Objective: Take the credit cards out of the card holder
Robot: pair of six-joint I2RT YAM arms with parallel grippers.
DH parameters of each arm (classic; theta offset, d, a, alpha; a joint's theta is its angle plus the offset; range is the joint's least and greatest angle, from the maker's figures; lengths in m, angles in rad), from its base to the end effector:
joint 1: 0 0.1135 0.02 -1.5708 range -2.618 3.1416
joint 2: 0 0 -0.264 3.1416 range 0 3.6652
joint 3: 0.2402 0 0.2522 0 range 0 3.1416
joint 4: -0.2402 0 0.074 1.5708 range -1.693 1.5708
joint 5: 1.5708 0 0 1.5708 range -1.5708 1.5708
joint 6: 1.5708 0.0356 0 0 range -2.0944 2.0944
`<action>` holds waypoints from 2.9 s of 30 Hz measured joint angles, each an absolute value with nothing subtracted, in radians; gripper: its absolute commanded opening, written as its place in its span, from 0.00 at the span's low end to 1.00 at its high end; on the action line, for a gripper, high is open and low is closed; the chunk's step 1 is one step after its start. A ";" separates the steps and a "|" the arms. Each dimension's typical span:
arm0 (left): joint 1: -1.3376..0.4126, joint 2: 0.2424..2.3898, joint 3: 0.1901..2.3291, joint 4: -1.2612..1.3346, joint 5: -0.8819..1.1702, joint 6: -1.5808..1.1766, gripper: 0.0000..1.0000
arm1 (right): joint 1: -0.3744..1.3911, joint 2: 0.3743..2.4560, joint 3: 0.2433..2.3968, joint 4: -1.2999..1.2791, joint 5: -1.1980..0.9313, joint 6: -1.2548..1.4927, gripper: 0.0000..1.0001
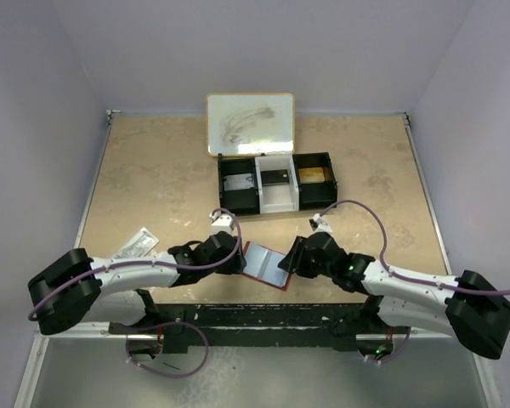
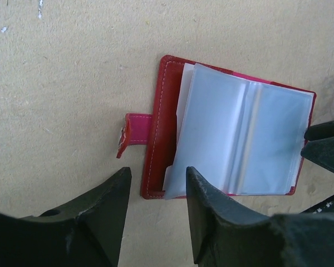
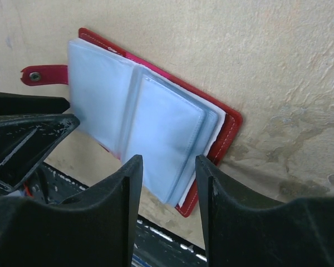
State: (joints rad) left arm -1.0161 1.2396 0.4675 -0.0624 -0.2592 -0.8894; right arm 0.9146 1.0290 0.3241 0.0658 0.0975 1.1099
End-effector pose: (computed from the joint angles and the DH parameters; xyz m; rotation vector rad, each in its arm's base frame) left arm 0.1259 -0.1859 0.1549 0.0322 2.4526 -0.5851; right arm 0.1230 0.1541 0.1614 0.2925 2.3820 0.9608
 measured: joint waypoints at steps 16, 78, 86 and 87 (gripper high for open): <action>-1.038 1.281 0.461 -0.036 -0.281 -0.907 0.13 | 0.915 1.069 0.338 0.069 0.140 1.119 0.46; -1.051 1.238 0.445 -0.038 -0.292 -0.943 0.25 | 0.914 1.121 0.356 0.097 0.142 1.142 0.45; -1.052 1.277 0.445 -0.013 -0.295 -0.942 0.14 | 0.914 1.139 0.336 0.178 0.115 1.152 0.43; -1.053 1.281 0.445 -0.006 -0.295 -0.942 0.14 | 0.915 1.139 0.335 0.185 0.110 1.151 0.43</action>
